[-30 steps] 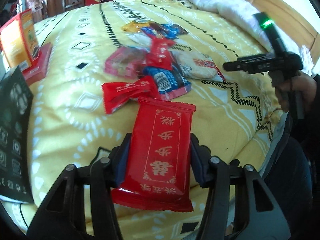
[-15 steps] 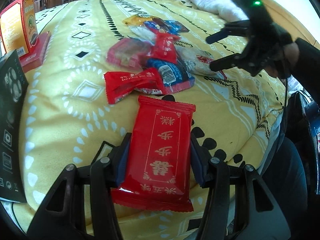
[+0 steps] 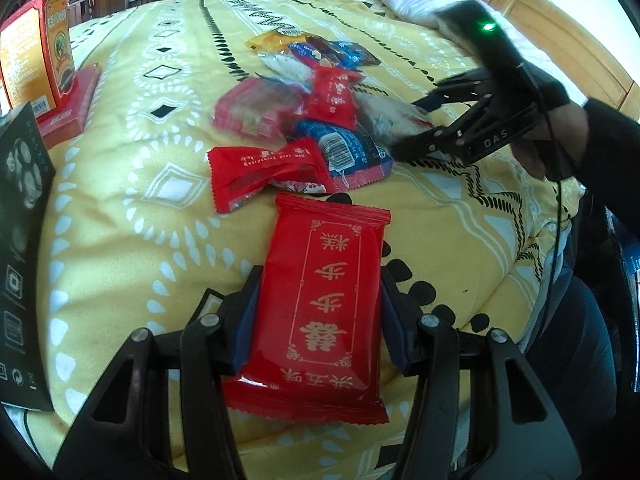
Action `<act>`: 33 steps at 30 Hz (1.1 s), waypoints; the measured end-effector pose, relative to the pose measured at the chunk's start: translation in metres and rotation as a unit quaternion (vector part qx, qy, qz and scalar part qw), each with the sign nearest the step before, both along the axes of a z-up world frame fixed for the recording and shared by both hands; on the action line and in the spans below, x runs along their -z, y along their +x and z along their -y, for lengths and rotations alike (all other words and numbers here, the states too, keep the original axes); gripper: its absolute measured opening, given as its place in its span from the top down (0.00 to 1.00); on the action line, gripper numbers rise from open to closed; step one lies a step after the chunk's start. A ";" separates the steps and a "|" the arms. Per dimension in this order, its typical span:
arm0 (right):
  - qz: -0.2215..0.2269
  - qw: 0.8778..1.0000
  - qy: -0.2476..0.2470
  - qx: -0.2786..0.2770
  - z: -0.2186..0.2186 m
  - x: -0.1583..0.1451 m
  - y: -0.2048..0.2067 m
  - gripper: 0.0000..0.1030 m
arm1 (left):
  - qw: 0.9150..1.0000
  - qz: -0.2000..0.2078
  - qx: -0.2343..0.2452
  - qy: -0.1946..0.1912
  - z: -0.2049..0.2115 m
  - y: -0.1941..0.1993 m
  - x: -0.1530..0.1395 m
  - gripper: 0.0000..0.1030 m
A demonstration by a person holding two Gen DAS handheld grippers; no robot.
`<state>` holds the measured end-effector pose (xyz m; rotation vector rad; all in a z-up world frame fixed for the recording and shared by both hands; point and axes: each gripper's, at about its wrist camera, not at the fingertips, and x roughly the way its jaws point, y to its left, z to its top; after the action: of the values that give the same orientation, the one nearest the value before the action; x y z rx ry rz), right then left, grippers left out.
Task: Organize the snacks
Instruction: 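Grasp the round rice cracker bag with the right gripper while the left holds the red packet, then carry both packets over the glass bowl and release them inside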
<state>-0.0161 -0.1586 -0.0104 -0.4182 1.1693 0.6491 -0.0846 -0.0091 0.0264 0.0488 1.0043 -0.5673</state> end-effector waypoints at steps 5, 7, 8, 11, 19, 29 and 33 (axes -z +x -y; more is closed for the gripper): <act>0.044 0.995 0.036 0.081 0.026 -0.018 -0.027 0.25 | 1.000 0.019 -0.019 0.004 0.000 -0.003 -0.008 0.48; 0.061 0.989 0.053 0.120 0.039 -0.028 -0.040 0.25 | 0.999 0.034 -0.026 0.000 -0.003 -0.007 -0.019 0.48; 0.068 0.987 0.058 0.136 0.043 -0.032 -0.045 0.25 | 0.998 0.046 -0.032 0.000 -0.005 -0.008 -0.027 0.48; 0.100 0.974 0.073 0.189 0.055 -0.056 -0.060 0.25 | 0.995 0.079 -0.056 0.002 -0.014 -0.009 -0.053 0.48; 0.178 0.948 0.143 0.222 0.021 -0.146 -0.066 0.25 | 0.972 0.185 -0.148 -0.006 -0.070 -0.015 -0.153 0.49; 0.204 0.938 0.259 0.104 -0.152 -0.252 -0.046 0.24 | 0.919 0.226 -0.323 0.013 -0.209 -0.018 -0.217 0.48; 0.190 0.938 0.284 0.048 -0.232 -0.268 -0.052 0.24 | 0.888 0.219 -0.402 0.041 -0.267 -0.020 -0.215 0.48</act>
<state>-0.0681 0.0734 0.2580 0.0121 0.5900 0.7473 -0.1045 0.2576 0.2409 -0.1570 0.5252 0.2512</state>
